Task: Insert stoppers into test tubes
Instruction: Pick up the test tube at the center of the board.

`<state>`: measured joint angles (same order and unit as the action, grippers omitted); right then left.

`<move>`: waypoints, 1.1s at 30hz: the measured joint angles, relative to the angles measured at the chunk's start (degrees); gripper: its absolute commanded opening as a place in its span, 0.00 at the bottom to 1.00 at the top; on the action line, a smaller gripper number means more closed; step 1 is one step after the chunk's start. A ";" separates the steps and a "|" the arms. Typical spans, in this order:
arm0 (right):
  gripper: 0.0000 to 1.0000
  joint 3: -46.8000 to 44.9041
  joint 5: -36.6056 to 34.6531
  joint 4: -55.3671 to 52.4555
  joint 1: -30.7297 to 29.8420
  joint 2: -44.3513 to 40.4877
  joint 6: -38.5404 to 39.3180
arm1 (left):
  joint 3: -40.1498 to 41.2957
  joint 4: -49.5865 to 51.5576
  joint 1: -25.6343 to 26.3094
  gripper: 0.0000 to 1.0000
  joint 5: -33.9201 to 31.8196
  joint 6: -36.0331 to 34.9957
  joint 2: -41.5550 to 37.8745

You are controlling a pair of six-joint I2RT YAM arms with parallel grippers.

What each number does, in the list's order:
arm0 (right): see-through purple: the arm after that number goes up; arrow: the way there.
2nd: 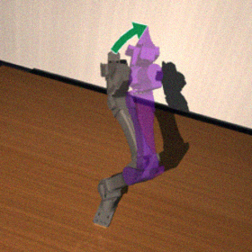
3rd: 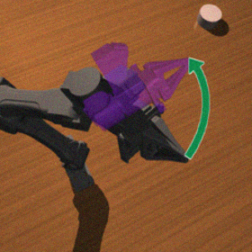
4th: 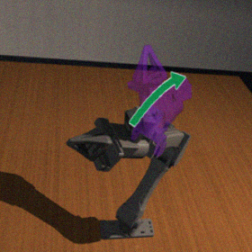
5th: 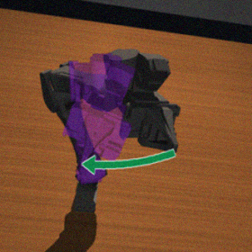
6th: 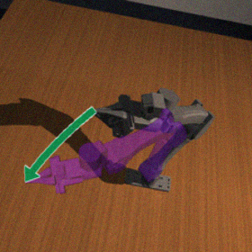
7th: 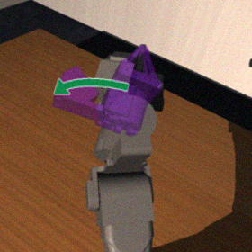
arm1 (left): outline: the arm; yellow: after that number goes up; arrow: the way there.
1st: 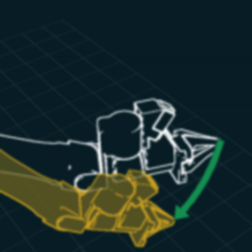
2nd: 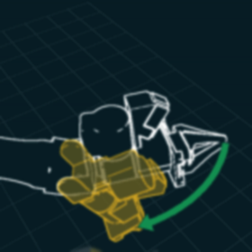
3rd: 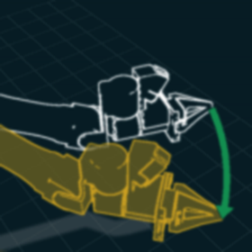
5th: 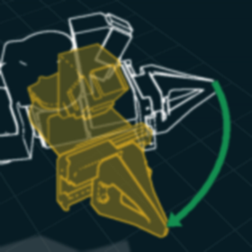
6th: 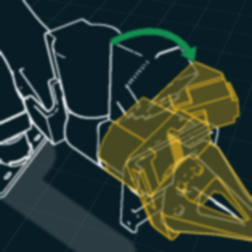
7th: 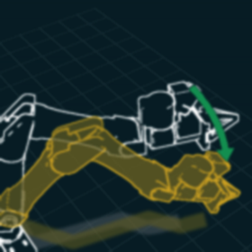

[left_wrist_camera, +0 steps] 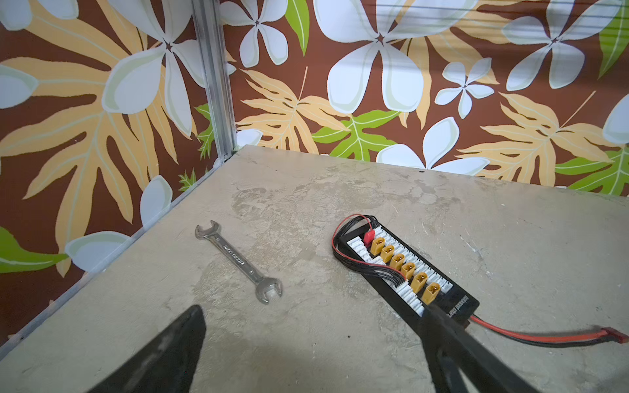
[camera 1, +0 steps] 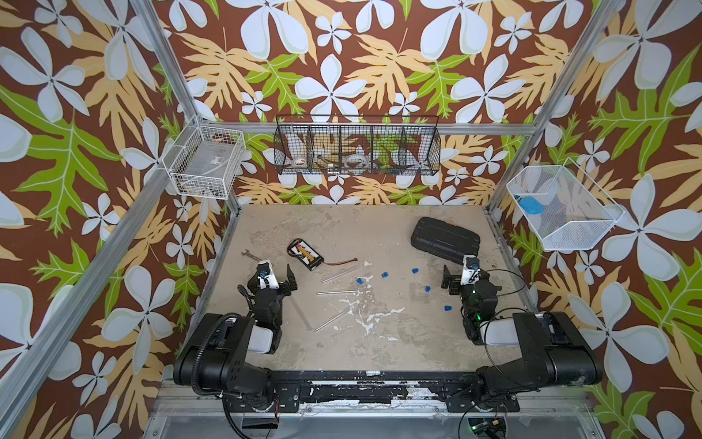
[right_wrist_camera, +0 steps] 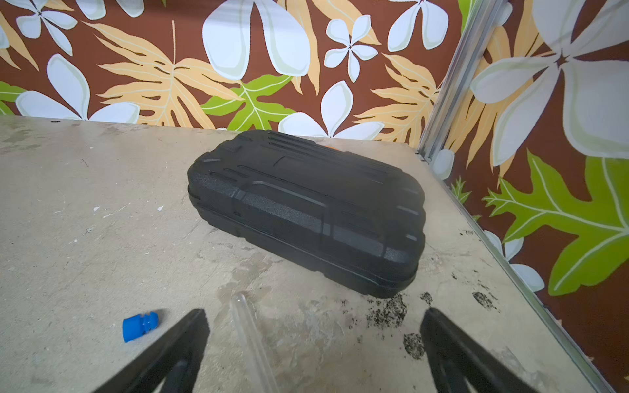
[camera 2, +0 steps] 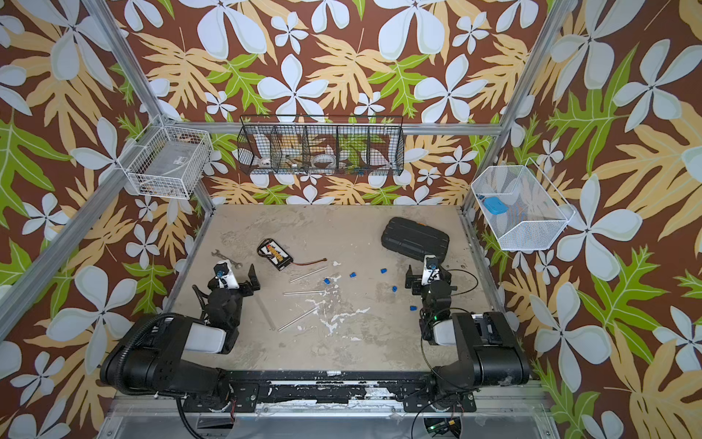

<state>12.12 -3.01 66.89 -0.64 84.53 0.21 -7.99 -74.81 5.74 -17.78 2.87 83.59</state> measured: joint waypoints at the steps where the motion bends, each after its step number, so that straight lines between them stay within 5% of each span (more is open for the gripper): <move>1: 1.00 0.00 0.00 0.00 0.00 0.00 0.00 | 0.00 0.00 0.00 1.00 0.00 0.00 0.00; 28: 1.00 -0.11 0.02 0.02 0.02 -0.11 0.00 | 1.18 -0.96 0.00 1.00 0.96 -0.09 -0.35; 33: 0.99 1.57 -0.92 -3.19 -0.02 -3.28 -0.20 | 3.08 -0.61 0.00 1.00 4.13 -1.46 -5.90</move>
<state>13.69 -3.92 63.70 -0.67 81.25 0.01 -4.91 -75.42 5.74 -13.65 1.41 77.69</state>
